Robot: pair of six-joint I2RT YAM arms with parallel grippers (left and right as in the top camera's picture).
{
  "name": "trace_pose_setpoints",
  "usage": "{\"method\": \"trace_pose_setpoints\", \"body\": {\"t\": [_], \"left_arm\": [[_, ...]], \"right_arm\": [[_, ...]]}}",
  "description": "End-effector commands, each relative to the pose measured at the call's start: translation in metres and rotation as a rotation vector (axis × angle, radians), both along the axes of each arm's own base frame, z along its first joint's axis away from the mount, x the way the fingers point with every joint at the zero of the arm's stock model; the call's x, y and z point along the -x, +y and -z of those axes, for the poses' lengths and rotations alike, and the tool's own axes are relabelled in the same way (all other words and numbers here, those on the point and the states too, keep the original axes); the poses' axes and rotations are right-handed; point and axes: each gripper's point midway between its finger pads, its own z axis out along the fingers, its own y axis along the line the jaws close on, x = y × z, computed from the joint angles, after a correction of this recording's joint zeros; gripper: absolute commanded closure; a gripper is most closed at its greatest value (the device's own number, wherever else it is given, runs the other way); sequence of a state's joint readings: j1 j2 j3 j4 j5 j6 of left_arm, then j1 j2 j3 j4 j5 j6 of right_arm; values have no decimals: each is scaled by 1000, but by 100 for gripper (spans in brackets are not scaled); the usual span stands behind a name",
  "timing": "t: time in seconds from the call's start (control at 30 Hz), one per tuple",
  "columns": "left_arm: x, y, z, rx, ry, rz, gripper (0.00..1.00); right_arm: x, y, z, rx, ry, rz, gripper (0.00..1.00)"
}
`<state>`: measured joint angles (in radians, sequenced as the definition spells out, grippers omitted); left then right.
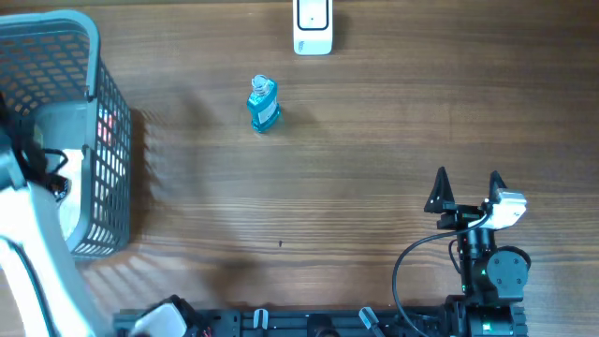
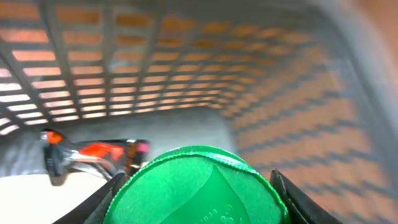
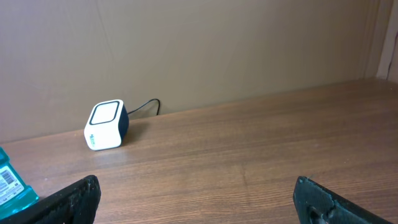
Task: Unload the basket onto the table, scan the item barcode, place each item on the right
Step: 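Lift the green container and hold it under the scanner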
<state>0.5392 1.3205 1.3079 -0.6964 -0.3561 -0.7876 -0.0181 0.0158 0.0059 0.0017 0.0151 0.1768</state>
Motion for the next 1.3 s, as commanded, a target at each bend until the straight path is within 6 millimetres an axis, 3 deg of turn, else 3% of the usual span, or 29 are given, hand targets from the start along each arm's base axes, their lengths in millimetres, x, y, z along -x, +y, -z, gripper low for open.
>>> {"method": "trace_pose_setpoints", "body": {"t": [0.0, 0.13, 0.27, 0.47, 0.53, 0.73, 0.93, 1.07, 1.27], "left_arm": [[5, -47, -62, -63, -179, 124, 44], [9, -95, -99, -83, -305, 267, 43], [7, -149, -122, -65, -396, 458, 42], [-17, -226, -112, 32, -385, 741, 41], [-25, -249, -100, 59, -347, 809, 41], [-49, -333, -33, 149, -110, 1031, 40], [-52, -410, 34, 179, 112, 1205, 39], [-49, -441, 75, 149, 245, 1277, 39], [-49, -469, 130, 41, 421, 1413, 39]], "right_arm": [[0, 4, -3, 18, -11, -20, 0], [0, 4, -3, 18, -11, -20, 0], [0, 4, -3, 18, -11, -20, 0], [0, 4, -3, 18, -11, -20, 0], [0, 4, -3, 18, -11, -20, 0], [0, 4, -3, 18, -11, -20, 0], [0, 4, -3, 18, -11, -20, 0], [0, 4, -3, 18, -11, -20, 0], [0, 4, -3, 18, -11, -20, 0]]}}
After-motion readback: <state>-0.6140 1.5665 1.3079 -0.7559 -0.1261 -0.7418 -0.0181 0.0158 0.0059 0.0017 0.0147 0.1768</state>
